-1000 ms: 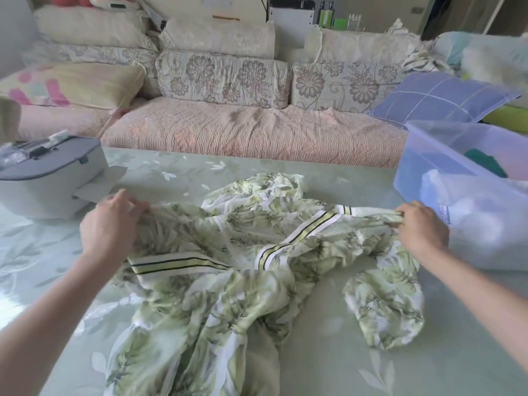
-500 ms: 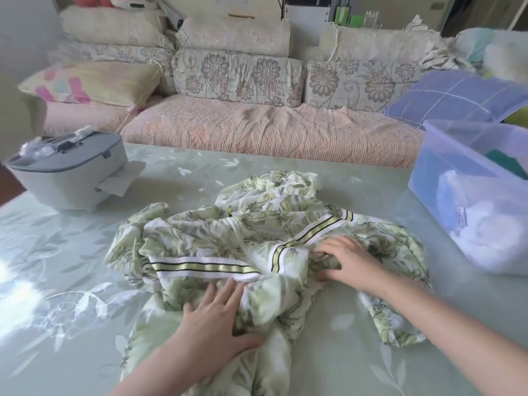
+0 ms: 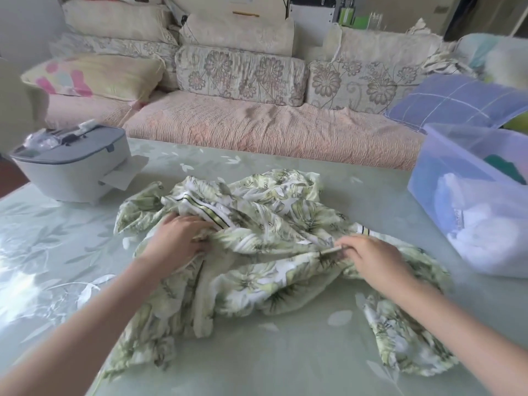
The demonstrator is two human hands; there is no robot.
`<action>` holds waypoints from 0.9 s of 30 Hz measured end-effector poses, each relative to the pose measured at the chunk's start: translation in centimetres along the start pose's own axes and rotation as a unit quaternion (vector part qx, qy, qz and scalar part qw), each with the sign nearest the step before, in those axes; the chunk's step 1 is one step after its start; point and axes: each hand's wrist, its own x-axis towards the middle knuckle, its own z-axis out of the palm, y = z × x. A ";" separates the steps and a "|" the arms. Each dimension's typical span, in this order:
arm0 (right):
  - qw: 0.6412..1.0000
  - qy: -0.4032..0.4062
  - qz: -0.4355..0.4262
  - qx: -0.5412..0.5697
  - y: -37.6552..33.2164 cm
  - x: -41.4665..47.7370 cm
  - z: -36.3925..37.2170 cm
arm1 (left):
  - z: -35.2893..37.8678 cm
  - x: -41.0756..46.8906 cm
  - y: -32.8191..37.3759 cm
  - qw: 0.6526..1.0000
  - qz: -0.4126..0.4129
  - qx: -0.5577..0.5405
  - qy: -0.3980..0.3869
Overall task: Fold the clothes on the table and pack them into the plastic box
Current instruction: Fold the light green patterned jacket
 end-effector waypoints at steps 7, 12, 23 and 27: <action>0.965 0.059 -0.243 0.073 -3.6 -2.9 1.1 | -1.4 -6.0 7.6 0.992 0.050 -0.120 -0.003; 0.969 0.030 -0.245 -0.011 -4.8 -4.2 5.2 | 0.5 -8.5 7.4 0.986 0.024 -0.019 -0.162; 0.922 -0.012 -0.020 0.386 -2.3 -2.4 -2.9 | -2.4 -10.0 5.8 0.986 -0.006 -0.119 -0.118; 0.992 -0.031 -0.021 0.123 -0.7 -2.9 -4.6 | -1.3 -10.1 5.7 0.989 0.046 -0.033 -0.138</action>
